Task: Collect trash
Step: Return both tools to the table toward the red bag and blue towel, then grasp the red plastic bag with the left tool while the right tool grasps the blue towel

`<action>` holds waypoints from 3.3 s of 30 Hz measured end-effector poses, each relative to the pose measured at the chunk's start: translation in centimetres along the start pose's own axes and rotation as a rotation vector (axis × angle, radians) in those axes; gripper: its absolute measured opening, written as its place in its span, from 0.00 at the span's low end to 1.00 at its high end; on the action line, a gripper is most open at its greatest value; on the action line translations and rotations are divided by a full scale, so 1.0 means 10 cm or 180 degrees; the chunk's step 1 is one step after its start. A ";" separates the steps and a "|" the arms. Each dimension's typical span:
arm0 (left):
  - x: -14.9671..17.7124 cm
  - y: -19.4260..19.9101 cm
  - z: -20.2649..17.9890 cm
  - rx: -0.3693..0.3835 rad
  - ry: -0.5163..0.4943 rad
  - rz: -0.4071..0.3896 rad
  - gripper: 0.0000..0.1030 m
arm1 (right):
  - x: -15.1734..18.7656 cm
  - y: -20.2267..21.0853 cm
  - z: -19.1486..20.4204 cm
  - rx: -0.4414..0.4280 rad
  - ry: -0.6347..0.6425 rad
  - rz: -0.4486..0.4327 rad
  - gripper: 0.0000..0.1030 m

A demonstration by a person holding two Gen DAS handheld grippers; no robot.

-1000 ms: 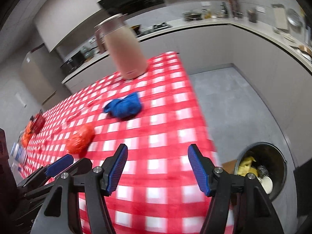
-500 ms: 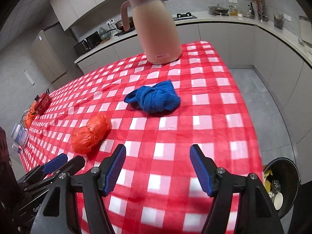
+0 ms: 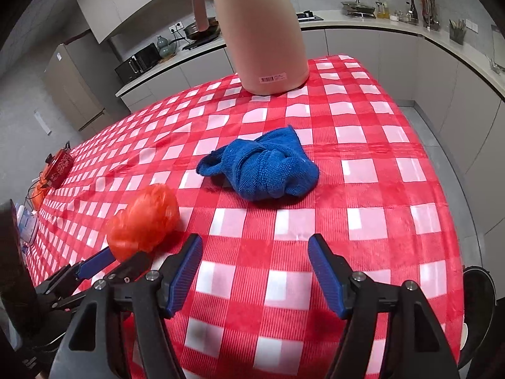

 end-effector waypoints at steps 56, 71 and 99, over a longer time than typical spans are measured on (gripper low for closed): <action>-0.25 -0.08 0.06 0.0310 0.0021 -0.0210 0.05 | -0.32 -0.47 -0.12 0.0121 -0.0105 -0.0047 0.69; -0.24 -0.11 -0.01 0.0358 0.0019 -0.0207 0.05 | -0.28 -0.46 -0.05 -0.0015 0.0011 -0.0120 0.35; -0.12 0.06 -0.29 0.0299 -0.0080 -0.0206 0.65 | 0.12 0.13 -0.29 -0.0099 -0.0131 -0.0177 0.35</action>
Point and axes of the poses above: each gripper's, at about its wrist camera, not at the fingertips, and y roughly against the way its jaws point, z to its left, x to its underside, the point moved 10 cm from there along -y, roughly the way its jaws point
